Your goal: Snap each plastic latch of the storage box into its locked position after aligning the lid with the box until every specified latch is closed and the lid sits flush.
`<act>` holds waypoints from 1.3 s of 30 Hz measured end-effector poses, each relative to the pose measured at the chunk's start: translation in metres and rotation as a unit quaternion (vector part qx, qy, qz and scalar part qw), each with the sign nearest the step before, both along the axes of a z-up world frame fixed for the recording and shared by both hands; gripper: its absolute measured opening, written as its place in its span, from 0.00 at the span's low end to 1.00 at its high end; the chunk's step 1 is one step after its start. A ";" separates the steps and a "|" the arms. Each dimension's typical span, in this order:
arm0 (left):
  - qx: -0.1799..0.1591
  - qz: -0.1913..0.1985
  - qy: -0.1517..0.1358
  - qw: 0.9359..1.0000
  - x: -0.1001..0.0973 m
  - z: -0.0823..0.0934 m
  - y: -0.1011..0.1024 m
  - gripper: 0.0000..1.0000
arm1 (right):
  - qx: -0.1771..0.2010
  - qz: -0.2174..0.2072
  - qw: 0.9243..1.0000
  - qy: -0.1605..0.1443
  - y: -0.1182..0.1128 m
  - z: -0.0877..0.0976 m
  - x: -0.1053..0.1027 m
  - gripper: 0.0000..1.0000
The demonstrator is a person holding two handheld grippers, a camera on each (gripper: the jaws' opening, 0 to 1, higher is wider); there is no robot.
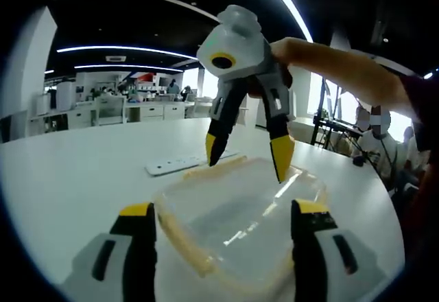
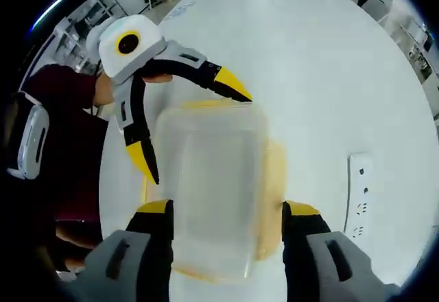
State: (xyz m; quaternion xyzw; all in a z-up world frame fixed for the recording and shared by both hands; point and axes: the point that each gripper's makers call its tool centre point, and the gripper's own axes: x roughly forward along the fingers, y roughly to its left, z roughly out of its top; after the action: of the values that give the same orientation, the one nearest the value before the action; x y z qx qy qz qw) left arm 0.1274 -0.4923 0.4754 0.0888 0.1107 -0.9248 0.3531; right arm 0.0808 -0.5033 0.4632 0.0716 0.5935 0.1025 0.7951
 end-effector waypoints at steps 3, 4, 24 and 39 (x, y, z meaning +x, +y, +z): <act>0.000 0.001 0.001 1.000 0.000 0.000 0.000 0.81 | 0.000 0.000 1.000 0.005 -0.001 -0.001 0.000 0.57; 0.000 0.001 0.001 1.000 0.000 0.000 0.000 0.81 | 0.000 0.000 1.000 0.007 -0.001 -0.003 0.001 0.55; -0.006 0.012 0.009 1.000 0.000 0.000 -0.005 0.82 | 0.027 -0.005 0.999 0.024 0.000 -0.006 0.005 0.44; -0.016 0.023 0.013 1.000 -0.002 0.001 -0.010 0.81 | 0.035 0.002 0.999 0.039 -0.004 -0.006 0.006 0.34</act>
State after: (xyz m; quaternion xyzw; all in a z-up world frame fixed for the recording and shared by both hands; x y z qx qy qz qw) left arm 0.1254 -0.5026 0.4765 0.0686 0.1028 -0.9191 0.3742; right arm 0.0869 -0.5076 0.4568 0.1023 0.6199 0.1217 0.7684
